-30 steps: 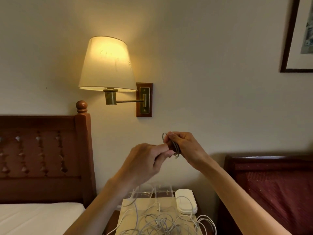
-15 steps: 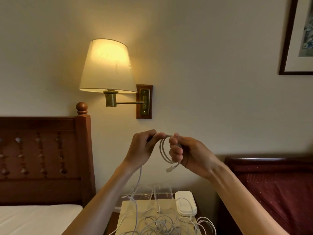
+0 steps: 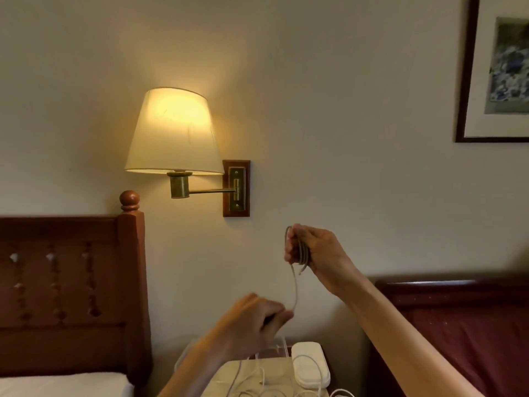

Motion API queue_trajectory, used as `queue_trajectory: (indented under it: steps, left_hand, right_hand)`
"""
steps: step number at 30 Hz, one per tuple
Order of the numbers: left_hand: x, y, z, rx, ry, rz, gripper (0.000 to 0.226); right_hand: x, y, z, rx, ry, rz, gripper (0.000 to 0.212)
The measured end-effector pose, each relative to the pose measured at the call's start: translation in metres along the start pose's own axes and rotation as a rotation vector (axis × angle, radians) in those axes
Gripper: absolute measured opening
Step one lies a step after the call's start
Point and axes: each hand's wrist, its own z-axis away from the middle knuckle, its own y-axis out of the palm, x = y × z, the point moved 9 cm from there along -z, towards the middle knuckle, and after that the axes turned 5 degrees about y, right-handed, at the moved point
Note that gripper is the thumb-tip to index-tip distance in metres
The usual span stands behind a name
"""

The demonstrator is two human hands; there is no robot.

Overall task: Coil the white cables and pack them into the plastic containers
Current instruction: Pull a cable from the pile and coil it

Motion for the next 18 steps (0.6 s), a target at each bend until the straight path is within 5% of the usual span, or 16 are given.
queue_trajectory:
  steps: [4, 8, 18]
  left_hand:
    - [-0.041, -0.077, -0.013, -0.295, 0.200, -0.261, 0.035]
    - [-0.019, -0.104, -0.019, -0.410, 0.154, -0.356, 0.034]
    - [0.037, -0.055, 0.000, -0.568, -0.046, 0.367, 0.043]
  right_hand:
    - [-0.014, 0.022, 0.007, 0.019, -0.050, 0.360, 0.036]
    - [-0.030, 0.035, 0.018, 0.157, 0.024, 0.259, 0.040]
    - [-0.014, 0.038, 0.028, 0.293, 0.271, -0.411, 0.036]
